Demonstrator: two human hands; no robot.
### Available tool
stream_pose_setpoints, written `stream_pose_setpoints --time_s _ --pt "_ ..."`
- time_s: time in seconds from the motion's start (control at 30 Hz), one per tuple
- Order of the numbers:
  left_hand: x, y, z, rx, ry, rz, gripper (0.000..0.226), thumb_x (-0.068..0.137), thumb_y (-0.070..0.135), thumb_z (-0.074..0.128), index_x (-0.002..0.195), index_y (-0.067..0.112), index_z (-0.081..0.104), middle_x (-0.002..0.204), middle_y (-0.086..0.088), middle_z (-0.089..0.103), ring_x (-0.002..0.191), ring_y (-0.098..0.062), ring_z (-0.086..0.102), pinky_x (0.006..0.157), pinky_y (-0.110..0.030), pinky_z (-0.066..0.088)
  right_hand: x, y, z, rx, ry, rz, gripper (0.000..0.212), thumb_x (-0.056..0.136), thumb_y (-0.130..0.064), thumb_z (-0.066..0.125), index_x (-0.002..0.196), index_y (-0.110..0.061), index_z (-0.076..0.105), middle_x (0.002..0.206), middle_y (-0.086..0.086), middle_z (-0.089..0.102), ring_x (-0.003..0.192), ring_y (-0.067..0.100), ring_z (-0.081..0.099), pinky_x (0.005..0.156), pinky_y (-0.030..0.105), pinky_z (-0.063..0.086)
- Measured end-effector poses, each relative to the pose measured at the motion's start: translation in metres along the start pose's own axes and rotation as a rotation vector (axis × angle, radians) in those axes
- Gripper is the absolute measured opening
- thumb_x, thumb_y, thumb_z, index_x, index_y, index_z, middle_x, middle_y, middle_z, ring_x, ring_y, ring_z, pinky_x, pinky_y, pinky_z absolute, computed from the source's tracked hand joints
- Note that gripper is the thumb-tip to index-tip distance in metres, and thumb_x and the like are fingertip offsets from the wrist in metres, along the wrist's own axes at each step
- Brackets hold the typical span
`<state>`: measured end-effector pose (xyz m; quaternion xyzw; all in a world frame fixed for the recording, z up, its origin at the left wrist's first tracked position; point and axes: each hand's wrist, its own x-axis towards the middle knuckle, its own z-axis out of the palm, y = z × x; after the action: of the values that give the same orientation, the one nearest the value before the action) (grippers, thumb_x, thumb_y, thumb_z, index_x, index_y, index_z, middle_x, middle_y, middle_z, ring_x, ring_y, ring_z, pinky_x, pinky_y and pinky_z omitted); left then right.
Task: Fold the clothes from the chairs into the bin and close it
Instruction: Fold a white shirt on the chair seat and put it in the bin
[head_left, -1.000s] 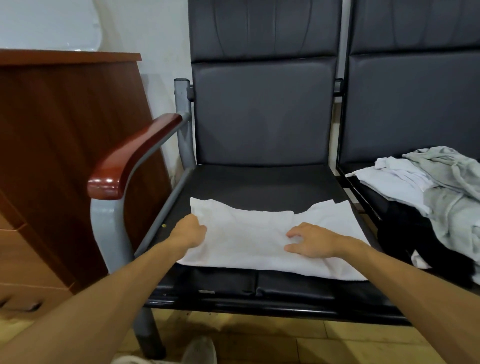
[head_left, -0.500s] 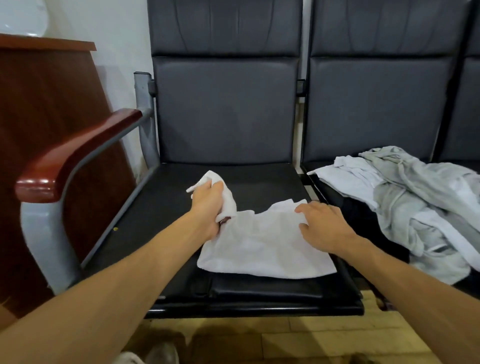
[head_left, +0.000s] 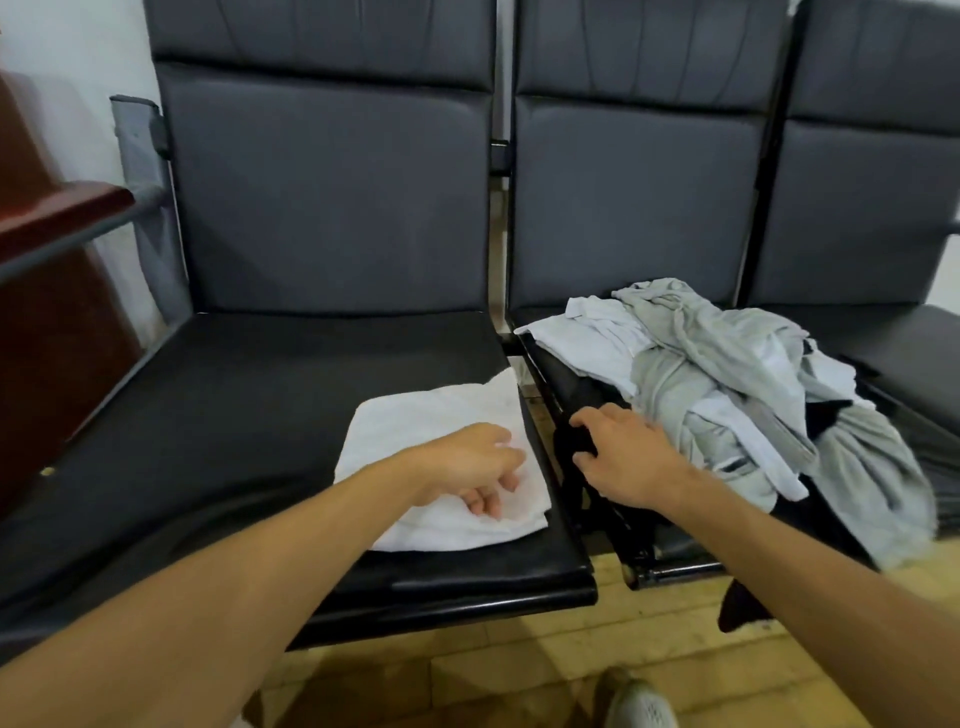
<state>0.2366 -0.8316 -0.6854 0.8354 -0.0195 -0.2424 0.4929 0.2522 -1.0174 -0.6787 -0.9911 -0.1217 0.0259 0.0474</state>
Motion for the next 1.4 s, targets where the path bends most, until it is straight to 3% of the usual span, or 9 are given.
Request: stream_pose_setpoints --time_s 0.13,0.23,0.33,0.4,0.8,0.97,1.07,1.27,1.4 --pt "0.0 -0.009 -0.012 -0.049 0.168 0.108 0.041 0.097 0.004 0.036 0.136 0.014 0.045 0.095 -0.007 0.063 0.066 -0.017 0.061 0.055 -0.025 0.049 -0.006 0.005 0.001 -0.016 0.068 -0.028 0.046 0.096 -0.027 0.048 0.141 -0.021 0.039 0.139 0.002 0.044 0.13 0.022 0.04 0.109 0.038 0.029" --pt "-0.006 -0.031 -0.032 0.293 0.318 0.186 0.038 0.094 0.002 0.037 0.123 0.019 0.054 0.107 -0.001 0.059 0.098 -0.018 0.059 0.08 -0.026 0.048 -0.007 0.0 0.001 -0.031 0.11 -0.079 0.044 0.096 -0.025 0.047 0.139 -0.021 0.042 0.139 0.001 0.045 0.129 0.02 0.042 0.11 0.036 0.028" --pt "-0.019 -0.063 -0.045 0.704 0.218 0.118 0.042 0.101 0.02 0.037 0.144 0.021 0.039 0.141 0.0 0.038 0.135 -0.02 0.033 0.112 -0.031 0.027 -0.007 -0.013 0.002 -0.029 0.121 -0.139 0.039 0.095 -0.022 0.046 0.134 -0.02 0.046 0.135 0.001 0.048 0.126 0.02 0.044 0.11 0.036 0.027" --pt "-0.032 -0.077 -0.051 0.83 0.137 0.083 0.045 0.104 0.03 0.028 0.149 0.023 0.03 0.152 0.004 0.026 0.14 -0.018 0.022 0.117 -0.034 0.018 -0.006 -0.025 0.003 -0.027 0.123 -0.171 0.037 0.096 -0.023 0.046 0.132 -0.019 0.049 0.134 0.002 0.049 0.125 0.021 0.045 0.109 0.036 0.03" --pt "-0.102 -0.129 -0.1 0.989 0.248 0.02 0.045 0.105 0.036 0.021 0.145 0.024 0.038 0.147 0.006 0.038 0.133 -0.014 0.036 0.112 -0.033 0.029 0.009 -0.115 0.014 -0.001 0.033 -0.242 0.029 0.099 -0.028 0.042 0.116 -0.011 0.059 0.119 0.008 0.058 0.109 0.025 0.054 0.096 0.037 0.044" --pt "-0.116 -0.128 -0.111 1.056 0.526 -0.026 0.034 0.102 0.025 0.029 0.128 0.018 0.05 0.128 0.001 0.052 0.113 -0.02 0.053 0.096 -0.038 0.043 0.019 -0.149 0.022 0.039 -0.071 -0.134 0.031 0.1 -0.036 0.037 0.088 -0.012 0.053 0.093 0.006 0.057 0.087 0.027 0.055 0.075 0.034 0.042" --pt "-0.119 -0.136 -0.126 1.038 0.724 -0.188 0.028 0.101 0.028 0.034 0.122 0.016 0.049 0.122 -0.003 0.051 0.109 -0.021 0.052 0.092 -0.036 0.041 0.025 -0.153 0.027 0.012 -0.158 -0.076 0.042 0.097 -0.05 0.038 0.075 -0.014 0.044 0.086 0.002 0.051 0.089 0.027 0.056 0.081 0.035 0.041" --pt "-0.11 -0.152 -0.138 0.796 0.549 -0.506 0.068 0.092 0.067 0.033 0.131 0.013 0.05 0.14 -0.013 0.042 0.131 -0.031 0.037 0.108 -0.044 0.029 0.032 -0.159 0.031 0.078 -0.344 -0.017 0.048 0.089 -0.063 0.047 0.097 -0.016 0.049 0.097 -0.002 0.051 0.106 0.023 0.055 0.098 0.036 0.04" --pt "-0.102 -0.142 -0.132 0.628 0.548 -0.456 0.038 0.092 0.051 0.048 0.104 0.016 0.053 0.127 -0.01 0.05 0.121 -0.03 0.044 0.101 -0.041 0.033 0.043 -0.164 0.038 0.181 -0.356 -0.024 0.037 0.089 -0.047 0.057 0.1 -0.012 0.061 0.097 0.001 0.061 0.092 0.02 0.059 0.082 0.029 0.049"
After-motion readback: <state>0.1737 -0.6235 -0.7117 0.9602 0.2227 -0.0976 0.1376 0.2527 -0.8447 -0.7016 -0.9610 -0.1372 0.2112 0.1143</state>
